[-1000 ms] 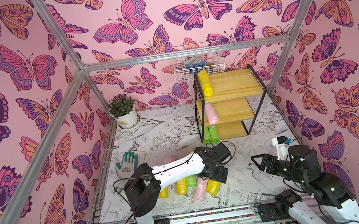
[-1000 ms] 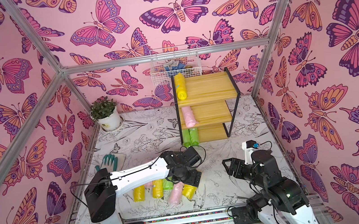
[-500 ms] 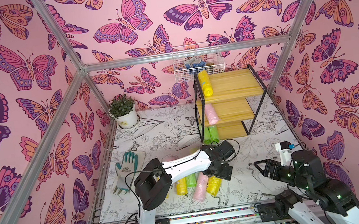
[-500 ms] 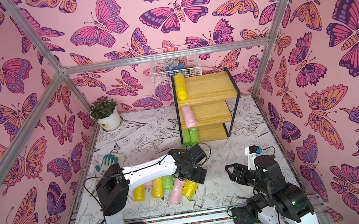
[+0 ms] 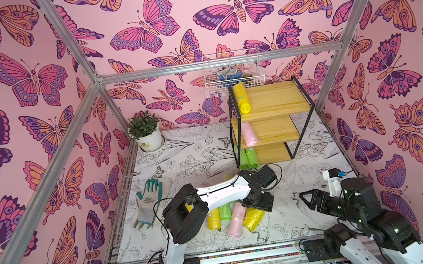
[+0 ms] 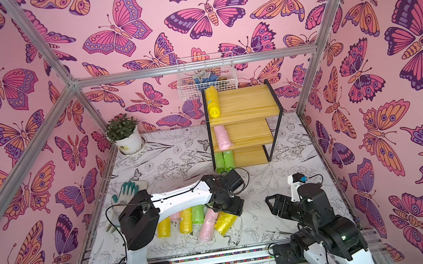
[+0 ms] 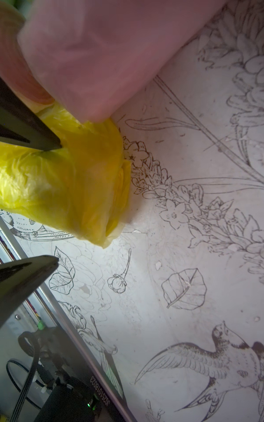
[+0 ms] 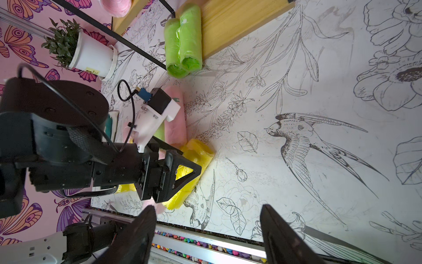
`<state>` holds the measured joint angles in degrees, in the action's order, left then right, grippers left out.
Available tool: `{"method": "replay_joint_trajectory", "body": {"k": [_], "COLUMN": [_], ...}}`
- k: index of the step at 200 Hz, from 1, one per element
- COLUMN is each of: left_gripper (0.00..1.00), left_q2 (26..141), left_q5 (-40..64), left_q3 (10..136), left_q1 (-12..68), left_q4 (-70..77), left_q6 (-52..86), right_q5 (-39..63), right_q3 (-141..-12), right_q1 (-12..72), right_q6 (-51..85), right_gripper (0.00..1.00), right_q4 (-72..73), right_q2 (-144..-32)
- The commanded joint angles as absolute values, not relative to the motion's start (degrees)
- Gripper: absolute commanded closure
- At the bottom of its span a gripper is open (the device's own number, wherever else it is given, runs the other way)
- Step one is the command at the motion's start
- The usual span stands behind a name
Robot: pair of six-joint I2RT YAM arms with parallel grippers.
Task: Sort the rolls of trash bags by color and place them on the shelf
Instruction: Pick up the roll of trash bags from the center of the board.
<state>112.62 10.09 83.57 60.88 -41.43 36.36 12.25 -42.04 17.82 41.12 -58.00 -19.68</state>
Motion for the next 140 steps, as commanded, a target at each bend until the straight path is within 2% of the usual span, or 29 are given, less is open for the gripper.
{"method": "replay_joint_trajectory", "body": {"k": [1, 50, 89, 140], "left_gripper": [0.22, 0.19, 0.27, 0.29], "left_q2": [112.65, 109.31, 109.32, 110.99], "left_q5": [11.03, 10.77, 15.2, 17.21], "left_q3": [81.48, 77.99, 76.96, 75.44], "left_q1": [60.34, 60.09, 60.12, 60.19], "left_q4": [-41.58, -41.69, -41.88, -42.19], "left_q6": [36.83, 35.94, 33.85, 34.58], "right_q5": [12.13, 11.97, 11.03, 10.76], "right_q3": [-41.4, -40.65, -39.86, -39.46], "right_q1": [18.08, 18.07, 18.09, 18.08], "right_q6": [40.89, 41.35, 42.29, 42.63], "right_gripper": [0.25, 0.25, 0.25, 0.26], "right_q4": [-58.98, -59.13, -59.6, -60.03], "right_q2": [-19.16, -19.16, -18.46, -18.3]}}
